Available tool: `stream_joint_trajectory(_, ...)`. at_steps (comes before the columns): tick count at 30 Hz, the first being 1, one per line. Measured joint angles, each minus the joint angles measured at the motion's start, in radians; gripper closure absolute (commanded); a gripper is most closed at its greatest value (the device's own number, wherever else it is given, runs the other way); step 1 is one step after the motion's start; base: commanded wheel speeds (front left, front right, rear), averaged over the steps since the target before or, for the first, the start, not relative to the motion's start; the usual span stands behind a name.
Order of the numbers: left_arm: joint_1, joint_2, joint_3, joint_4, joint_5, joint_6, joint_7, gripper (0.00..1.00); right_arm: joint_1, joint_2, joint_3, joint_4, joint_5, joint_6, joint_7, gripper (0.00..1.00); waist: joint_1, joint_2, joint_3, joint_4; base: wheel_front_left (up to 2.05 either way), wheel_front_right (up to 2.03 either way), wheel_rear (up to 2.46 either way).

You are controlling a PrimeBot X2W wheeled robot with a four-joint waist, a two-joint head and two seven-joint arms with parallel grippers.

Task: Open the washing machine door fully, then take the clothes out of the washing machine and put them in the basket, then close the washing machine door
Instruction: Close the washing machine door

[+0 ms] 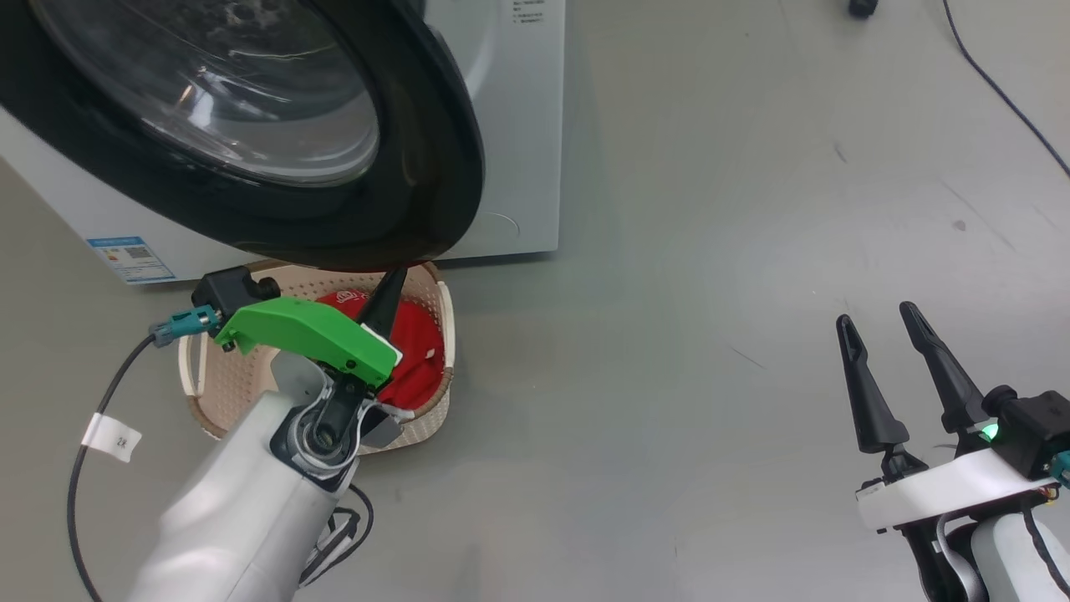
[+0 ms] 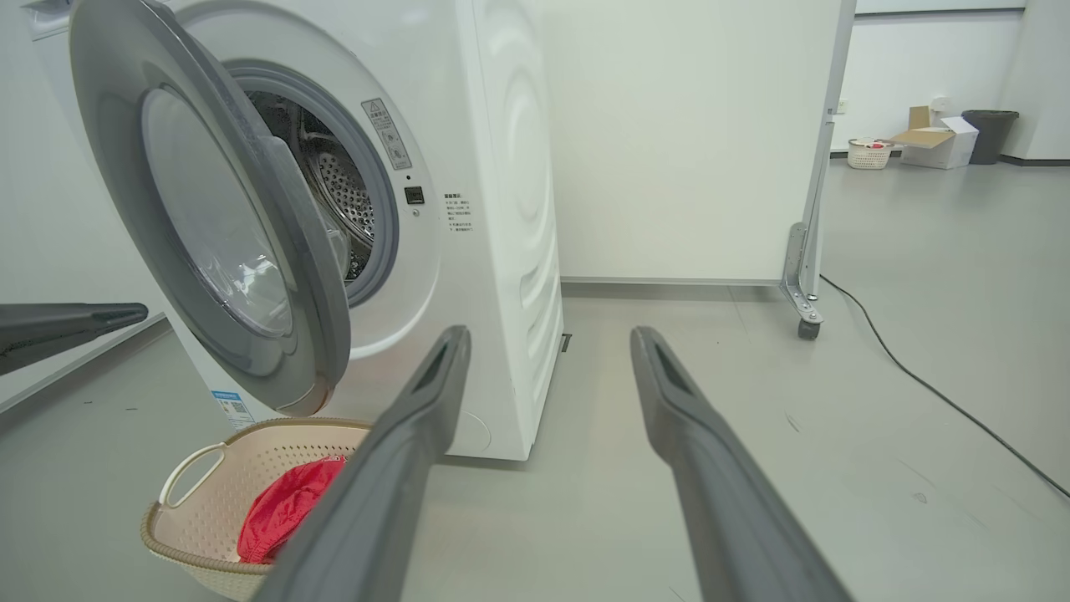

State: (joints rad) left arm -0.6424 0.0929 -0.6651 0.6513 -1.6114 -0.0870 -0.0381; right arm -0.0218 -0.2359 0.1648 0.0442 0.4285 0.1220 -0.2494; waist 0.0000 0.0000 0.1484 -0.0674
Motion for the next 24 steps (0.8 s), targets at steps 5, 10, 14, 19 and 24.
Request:
stream_joint_trajectory(5, 0.022, 0.041, -0.058, -0.017, 0.112, -0.008, -0.05, 1.0, 0.019, 0.001, -0.007, -0.002, -0.003, 0.0, 0.0, 0.0, 0.0, 0.0, -0.021, 0.052, 0.0, 0.0, 0.0)
stream_joint_trajectory(10, 0.056, 0.067, -0.094, -0.051, 0.191, -0.015, -0.111, 1.0, 0.035, 0.004, -0.012, -0.007, -0.009, 0.0, 0.0, 0.0, 0.0, 0.0, -0.046, 0.112, 0.0, 0.0, 0.0)
stream_joint_trajectory(14, 0.092, 0.088, -0.104, -0.073, 0.235, -0.017, -0.174, 1.0, 0.04, 0.006, -0.014, -0.01, -0.016, 0.0, 0.0, 0.0, 0.0, 0.0, -0.066, 0.153, 0.0, 0.0, 0.0)
stream_joint_trajectory(19, 0.123, 0.145, -0.11, -0.095, 0.328, -0.021, -0.212, 1.0, 0.051, 0.013, 0.001, -0.012, -0.023, 0.0, 0.0, 0.0, 0.0, 0.0, -0.091, 0.187, 0.0, 0.0, 0.0)
stream_joint_trajectory(24, 0.165, 0.161, -0.097, -0.12, 0.402, -0.005, -0.219, 1.0, 0.053, 0.016, 0.004, -0.012, -0.034, 0.0, 0.0, 0.0, 0.0, 0.0, -0.109, 0.201, 0.0, 0.0, 0.0)
